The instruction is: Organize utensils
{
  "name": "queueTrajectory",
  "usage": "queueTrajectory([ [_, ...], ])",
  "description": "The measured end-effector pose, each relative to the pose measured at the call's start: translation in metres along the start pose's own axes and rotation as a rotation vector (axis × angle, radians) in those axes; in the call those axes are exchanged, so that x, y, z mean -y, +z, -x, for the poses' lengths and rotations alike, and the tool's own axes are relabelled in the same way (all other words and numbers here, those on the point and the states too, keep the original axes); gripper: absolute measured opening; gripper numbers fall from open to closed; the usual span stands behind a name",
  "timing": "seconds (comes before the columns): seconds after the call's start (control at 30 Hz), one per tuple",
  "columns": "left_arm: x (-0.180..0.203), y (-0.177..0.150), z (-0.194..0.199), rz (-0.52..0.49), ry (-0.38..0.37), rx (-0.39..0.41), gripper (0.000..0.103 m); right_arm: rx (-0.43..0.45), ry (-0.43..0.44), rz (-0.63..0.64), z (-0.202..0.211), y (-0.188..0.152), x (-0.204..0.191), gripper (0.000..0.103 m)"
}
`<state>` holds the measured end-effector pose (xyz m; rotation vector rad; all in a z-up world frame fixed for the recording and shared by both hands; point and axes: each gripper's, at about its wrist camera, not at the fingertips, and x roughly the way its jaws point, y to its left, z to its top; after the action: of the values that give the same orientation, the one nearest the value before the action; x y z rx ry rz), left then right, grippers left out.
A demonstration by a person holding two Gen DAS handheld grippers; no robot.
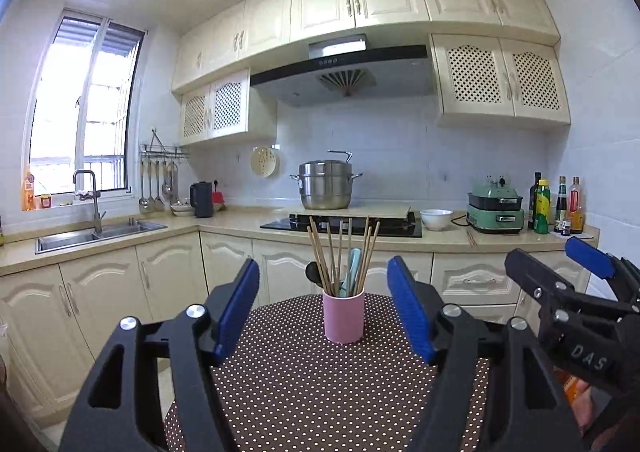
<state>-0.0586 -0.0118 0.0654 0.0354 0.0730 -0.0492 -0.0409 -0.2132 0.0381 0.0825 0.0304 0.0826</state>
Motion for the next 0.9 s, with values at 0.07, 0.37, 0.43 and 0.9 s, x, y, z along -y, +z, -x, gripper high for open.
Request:
queueTrajectory([
  [0.07, 0.003, 0.003, 0.004, -0.002, 0.005, 0.015, 0.072, 0.018, 0.009, 0.004, 0.009, 0.002, -0.002, 0.094],
  [0.37, 0.003, 0.004, 0.013, 0.031, 0.038, 0.006, 0.083, 0.019, 0.017, -0.003, 0.019, 0.002, -0.002, 0.094],
  [0.43, 0.002, 0.003, 0.014, 0.026, 0.053, 0.002, 0.084, 0.014, 0.015, 0.0, 0.02, 0.001, -0.002, 0.094],
  [0.9, -0.003, -0.008, 0.009, 0.027, 0.083, -0.052, 0.088, -0.047, 0.019, -0.008, 0.014, -0.011, -0.003, 0.094],
])
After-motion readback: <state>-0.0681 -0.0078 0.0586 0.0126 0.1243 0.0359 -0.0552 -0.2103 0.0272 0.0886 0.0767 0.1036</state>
